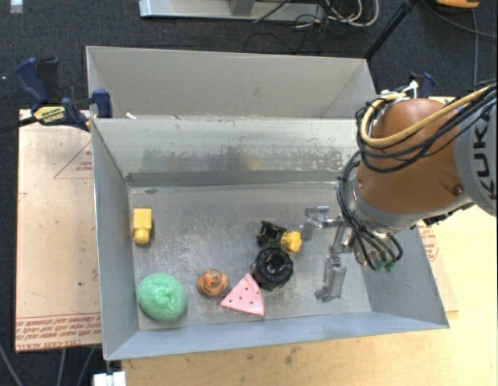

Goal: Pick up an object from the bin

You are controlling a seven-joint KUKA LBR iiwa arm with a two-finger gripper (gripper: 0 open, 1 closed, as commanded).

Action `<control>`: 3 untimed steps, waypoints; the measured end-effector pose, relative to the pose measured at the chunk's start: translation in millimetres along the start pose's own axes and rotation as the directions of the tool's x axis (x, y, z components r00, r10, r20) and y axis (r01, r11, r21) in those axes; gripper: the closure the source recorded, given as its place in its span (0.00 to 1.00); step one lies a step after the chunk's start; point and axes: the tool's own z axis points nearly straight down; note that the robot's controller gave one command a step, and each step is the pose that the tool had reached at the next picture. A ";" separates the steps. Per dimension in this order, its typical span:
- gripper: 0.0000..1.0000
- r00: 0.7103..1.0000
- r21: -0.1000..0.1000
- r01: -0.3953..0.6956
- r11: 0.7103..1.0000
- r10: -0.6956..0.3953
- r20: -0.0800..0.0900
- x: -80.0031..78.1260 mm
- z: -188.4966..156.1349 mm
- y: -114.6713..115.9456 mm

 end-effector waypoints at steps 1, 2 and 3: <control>0.00 1.000 0.000 0.000 1.000 0.000 0.000 0.0 0.0 0.0; 0.00 0.998 -0.001 -0.069 0.998 0.069 0.009 -44.4 49.9 21.4; 0.00 0.985 0.000 -0.172 0.985 0.172 0.001 -45.6 73.6 31.0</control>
Offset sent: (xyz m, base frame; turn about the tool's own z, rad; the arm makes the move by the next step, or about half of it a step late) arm 0.0567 0.0287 -0.0711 0.0917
